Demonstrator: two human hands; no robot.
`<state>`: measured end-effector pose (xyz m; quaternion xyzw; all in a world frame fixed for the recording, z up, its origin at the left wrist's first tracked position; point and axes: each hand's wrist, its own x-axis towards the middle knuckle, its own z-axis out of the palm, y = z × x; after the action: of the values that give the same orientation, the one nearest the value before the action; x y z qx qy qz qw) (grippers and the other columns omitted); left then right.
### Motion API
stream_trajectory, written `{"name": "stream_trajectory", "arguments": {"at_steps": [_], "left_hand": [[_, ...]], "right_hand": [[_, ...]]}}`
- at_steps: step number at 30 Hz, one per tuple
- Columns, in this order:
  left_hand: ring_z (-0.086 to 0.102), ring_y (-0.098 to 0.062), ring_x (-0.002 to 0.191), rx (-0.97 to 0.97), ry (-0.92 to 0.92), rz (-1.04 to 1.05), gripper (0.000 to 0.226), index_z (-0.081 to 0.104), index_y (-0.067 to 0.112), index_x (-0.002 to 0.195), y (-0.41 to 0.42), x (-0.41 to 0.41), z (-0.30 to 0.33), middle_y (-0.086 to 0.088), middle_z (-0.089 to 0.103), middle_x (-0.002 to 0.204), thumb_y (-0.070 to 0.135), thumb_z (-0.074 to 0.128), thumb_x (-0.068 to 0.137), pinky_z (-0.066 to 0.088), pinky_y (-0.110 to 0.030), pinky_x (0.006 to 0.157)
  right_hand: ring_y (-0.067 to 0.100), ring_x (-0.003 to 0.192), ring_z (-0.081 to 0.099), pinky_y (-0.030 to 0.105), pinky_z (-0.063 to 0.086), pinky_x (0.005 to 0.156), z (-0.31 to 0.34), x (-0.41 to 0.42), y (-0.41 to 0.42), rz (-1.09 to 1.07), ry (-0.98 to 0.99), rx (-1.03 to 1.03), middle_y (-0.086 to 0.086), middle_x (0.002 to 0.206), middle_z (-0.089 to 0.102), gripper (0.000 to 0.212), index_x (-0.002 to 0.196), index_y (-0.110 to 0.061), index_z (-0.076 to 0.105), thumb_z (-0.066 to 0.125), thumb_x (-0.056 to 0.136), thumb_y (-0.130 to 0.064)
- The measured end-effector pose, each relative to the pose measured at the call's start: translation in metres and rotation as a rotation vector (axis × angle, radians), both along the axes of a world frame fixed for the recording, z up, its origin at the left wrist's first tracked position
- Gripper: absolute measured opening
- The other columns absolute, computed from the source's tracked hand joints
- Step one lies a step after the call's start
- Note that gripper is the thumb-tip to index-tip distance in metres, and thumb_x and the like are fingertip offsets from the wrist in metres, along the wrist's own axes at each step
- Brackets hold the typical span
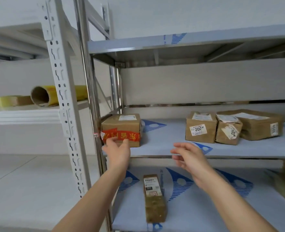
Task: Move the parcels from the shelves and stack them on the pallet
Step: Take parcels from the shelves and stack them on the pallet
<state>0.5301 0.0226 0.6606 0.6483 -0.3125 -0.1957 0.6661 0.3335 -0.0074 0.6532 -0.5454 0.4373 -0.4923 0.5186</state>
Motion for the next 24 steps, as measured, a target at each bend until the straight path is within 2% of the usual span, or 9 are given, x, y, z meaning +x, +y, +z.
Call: {"name": "stream_trajectory", "arguments": {"at_steps": [2,5,10,13,16,18,20,22,24], "left_hand": [[0.042,-0.030,0.125,-0.014,-0.062,0.108,0.051,0.034,0.015,0.140,-0.011,0.014,0.011,-0.006,0.026,0.144,0.021,0.054,0.094,0.035,-0.044,0.110],[0.036,-0.031,0.131,0.000,-0.121,0.214,0.059,0.028,0.016,0.147,-0.025,0.030,0.021,-0.006,0.025,0.147,0.024,0.052,0.093,0.032,-0.050,0.113],[0.039,-0.031,0.130,0.009,-0.110,0.244,0.060,0.027,0.020,0.151,-0.047,0.047,0.025,-0.006,0.034,0.144,0.029,0.049,0.096,0.034,-0.053,0.111],[0.042,-0.029,0.127,0.022,-0.106,0.243,0.058,0.028,0.024,0.150,-0.055,0.054,0.026,-0.005,0.036,0.142,0.031,0.048,0.096,0.037,-0.052,0.109],[0.045,-0.026,0.120,0.023,-0.095,0.252,0.055,0.032,0.022,0.147,-0.060,0.055,0.026,-0.005,0.038,0.138,0.030,0.049,0.096,0.042,-0.048,0.104],[0.048,-0.025,0.115,0.021,-0.112,0.293,0.045,0.041,0.019,0.139,-0.065,0.051,0.025,-0.005,0.042,0.132,0.031,0.049,0.096,0.045,-0.047,0.099],[0.055,-0.025,0.102,-0.040,-0.115,0.342,0.028,0.054,0.014,0.118,-0.069,0.047,0.026,-0.010,0.054,0.118,0.031,0.045,0.098,0.049,-0.041,0.086],[0.059,-0.025,0.084,-0.110,-0.048,0.341,0.033,0.061,0.007,0.102,-0.075,0.043,0.029,-0.014,0.063,0.092,0.031,0.038,0.100,0.046,-0.035,0.066],[0.058,-0.024,0.076,-0.109,0.035,0.320,0.043,0.064,0.002,0.104,-0.080,0.040,0.034,-0.013,0.061,0.083,0.034,0.036,0.101,0.042,-0.032,0.061]], "right_hand": [[0.017,0.102,0.063,0.033,0.054,0.092,0.008,0.020,-0.026,0.091,-0.003,-0.026,0.003,0.110,0.065,0.019,0.114,-0.022,0.063,0.058,0.097,-0.017],[0.015,0.112,0.058,0.032,0.048,0.100,0.015,0.045,-0.061,0.233,-0.016,-0.046,0.002,0.122,0.060,0.022,0.120,-0.023,0.058,0.056,0.098,-0.027],[0.019,0.134,0.043,0.032,0.034,0.106,0.016,0.077,-0.119,0.379,-0.037,-0.045,0.001,0.144,0.046,0.047,0.143,-0.023,0.042,0.051,0.100,-0.040],[0.023,0.134,0.042,0.035,0.033,0.108,0.005,0.093,-0.143,0.375,-0.054,0.007,0.005,0.148,0.044,0.051,0.145,-0.020,0.040,0.050,0.099,-0.041],[0.030,0.133,0.045,0.038,0.036,0.109,-0.001,0.100,-0.162,0.381,-0.204,0.116,0.016,0.148,0.042,0.055,0.148,-0.014,0.035,0.050,0.100,-0.035],[0.031,0.134,0.044,0.037,0.036,0.109,-0.002,0.097,-0.168,0.423,-0.262,0.165,0.019,0.148,0.042,0.056,0.150,-0.013,0.033,0.048,0.101,-0.035],[0.027,0.128,0.051,0.036,0.040,0.103,-0.003,0.093,-0.169,0.479,-0.286,0.177,0.017,0.141,0.051,0.050,0.145,-0.015,0.043,0.044,0.102,-0.039],[0.021,0.107,0.064,0.035,0.051,0.085,-0.002,0.089,-0.167,0.502,-0.318,0.185,0.013,0.118,0.067,0.040,0.126,-0.017,0.059,0.039,0.103,-0.044],[0.017,0.088,0.067,0.032,0.049,0.067,-0.001,0.087,-0.169,0.496,-0.393,0.230,0.009,0.098,0.071,0.037,0.113,-0.019,0.062,0.039,0.102,-0.046]]}}
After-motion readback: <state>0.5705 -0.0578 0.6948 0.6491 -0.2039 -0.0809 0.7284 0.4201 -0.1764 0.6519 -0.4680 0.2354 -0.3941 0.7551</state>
